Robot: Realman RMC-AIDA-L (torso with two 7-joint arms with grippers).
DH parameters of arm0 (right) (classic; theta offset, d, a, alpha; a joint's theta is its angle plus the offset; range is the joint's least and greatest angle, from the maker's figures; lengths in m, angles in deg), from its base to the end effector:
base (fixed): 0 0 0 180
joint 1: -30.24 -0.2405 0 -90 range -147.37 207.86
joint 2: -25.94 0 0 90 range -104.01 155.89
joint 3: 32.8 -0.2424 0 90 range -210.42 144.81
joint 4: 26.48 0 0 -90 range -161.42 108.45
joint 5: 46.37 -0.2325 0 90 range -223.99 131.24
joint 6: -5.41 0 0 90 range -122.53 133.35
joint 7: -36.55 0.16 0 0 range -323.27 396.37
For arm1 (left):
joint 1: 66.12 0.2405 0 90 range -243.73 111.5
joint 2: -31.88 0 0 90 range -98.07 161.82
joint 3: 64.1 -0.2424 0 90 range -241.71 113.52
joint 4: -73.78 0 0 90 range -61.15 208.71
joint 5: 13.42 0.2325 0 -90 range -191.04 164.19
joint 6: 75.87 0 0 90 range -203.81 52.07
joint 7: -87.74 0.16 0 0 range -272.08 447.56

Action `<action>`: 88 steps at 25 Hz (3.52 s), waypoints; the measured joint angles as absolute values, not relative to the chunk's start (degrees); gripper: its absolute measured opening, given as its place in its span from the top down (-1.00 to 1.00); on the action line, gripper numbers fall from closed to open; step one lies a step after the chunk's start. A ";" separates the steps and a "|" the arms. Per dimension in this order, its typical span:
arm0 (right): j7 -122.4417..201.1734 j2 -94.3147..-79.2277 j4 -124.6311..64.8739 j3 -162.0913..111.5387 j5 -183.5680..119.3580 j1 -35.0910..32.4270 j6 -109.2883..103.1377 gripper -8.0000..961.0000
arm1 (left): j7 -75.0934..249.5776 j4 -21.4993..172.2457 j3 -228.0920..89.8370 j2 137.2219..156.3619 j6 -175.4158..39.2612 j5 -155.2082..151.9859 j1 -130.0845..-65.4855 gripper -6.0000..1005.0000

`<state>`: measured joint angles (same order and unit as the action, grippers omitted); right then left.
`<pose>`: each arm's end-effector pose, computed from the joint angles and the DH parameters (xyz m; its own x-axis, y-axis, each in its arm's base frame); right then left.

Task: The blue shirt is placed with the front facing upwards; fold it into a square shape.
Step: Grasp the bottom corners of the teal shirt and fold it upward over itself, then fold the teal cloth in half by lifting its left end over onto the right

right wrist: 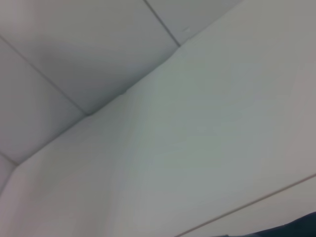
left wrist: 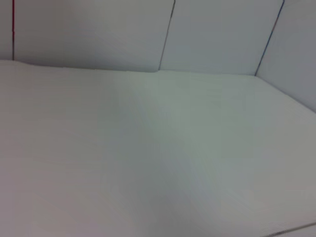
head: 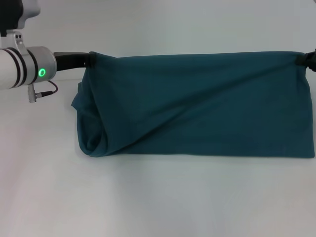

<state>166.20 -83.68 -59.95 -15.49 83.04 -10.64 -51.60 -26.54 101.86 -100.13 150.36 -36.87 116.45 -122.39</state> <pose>0.3284 0.4566 0.1193 0.1102 -0.5667 -0.8165 -0.9913 -0.0033 -0.1315 -0.1923 0.5181 -0.0007 0.6302 0.5243 0.5727 0.7760 -0.4020 -0.4860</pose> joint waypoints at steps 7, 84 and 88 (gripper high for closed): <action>162.08 -84.11 -54.68 -14.50 82.26 -12.50 -41.03 0.48 | -14.61 102.21 -100.12 154.49 -43.55 111.34 -122.26 0.95; 138.36 -92.87 -62.96 -10.55 62.70 0.11 -60.08 -0.55 | -62.24 111.30 -123.17 154.49 -31.88 135.70 -111.89 -0.78; 138.38 -92.87 -62.96 -10.46 62.70 -0.05 -59.99 -0.55 | -62.24 109.48 -122.48 153.99 -32.19 135.72 -112.90 -0.77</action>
